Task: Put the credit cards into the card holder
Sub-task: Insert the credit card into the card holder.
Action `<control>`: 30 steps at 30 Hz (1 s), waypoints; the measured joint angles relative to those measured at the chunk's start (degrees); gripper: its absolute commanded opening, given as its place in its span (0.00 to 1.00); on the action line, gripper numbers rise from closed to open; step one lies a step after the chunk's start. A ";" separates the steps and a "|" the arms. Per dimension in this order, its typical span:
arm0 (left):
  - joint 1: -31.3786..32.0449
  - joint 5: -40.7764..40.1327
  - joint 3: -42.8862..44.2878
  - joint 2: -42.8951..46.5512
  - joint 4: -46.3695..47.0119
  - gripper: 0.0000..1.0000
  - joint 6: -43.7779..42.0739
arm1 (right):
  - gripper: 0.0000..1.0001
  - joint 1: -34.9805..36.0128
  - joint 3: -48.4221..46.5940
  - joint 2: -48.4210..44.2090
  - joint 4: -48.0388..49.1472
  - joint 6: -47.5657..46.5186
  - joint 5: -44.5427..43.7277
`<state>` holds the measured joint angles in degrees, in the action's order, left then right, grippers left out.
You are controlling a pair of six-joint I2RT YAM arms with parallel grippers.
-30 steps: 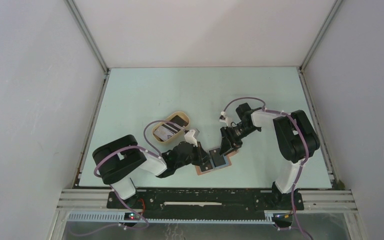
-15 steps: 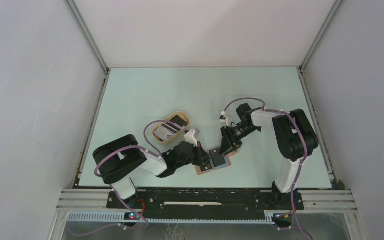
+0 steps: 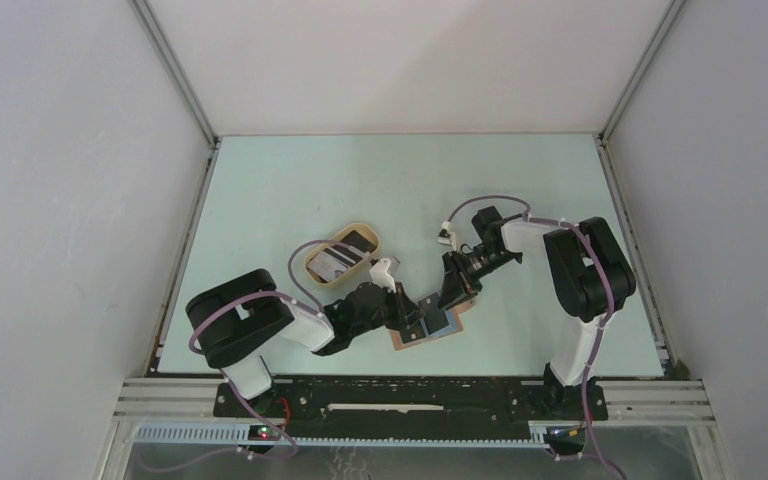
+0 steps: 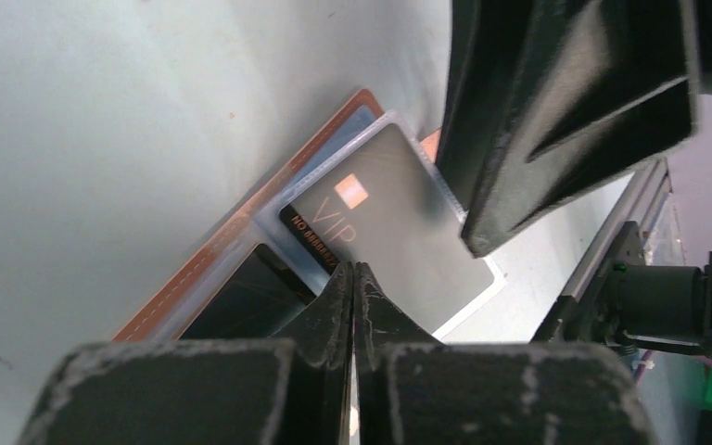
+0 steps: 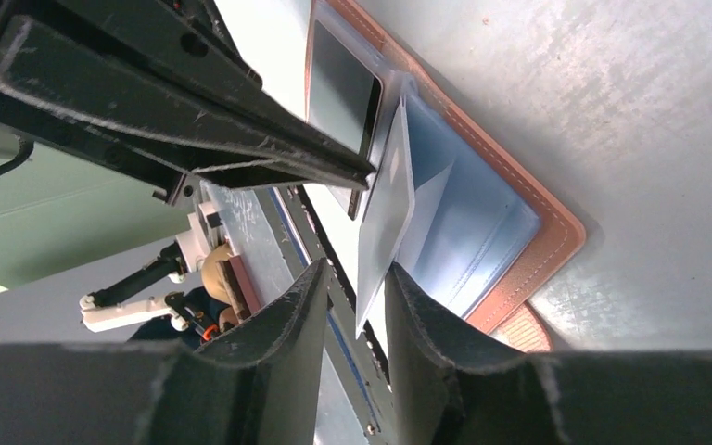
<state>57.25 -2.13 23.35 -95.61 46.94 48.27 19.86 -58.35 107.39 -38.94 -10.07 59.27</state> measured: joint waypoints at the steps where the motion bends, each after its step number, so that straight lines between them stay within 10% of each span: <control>1: 0.00 0.07 0.00 0.00 0.24 0.06 -0.02 | 0.34 0.00 -0.02 0.17 0.00 0.07 -0.07; 30: -0.04 2.82 -9.20 11.82 9.44 0.52 3.87 | 0.38 0.98 -0.76 1.05 -0.48 0.46 4.76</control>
<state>57.21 0.69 14.15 -83.79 56.38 52.14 20.84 -59.11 108.44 -39.42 -9.61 64.03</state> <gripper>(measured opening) 0.485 0.372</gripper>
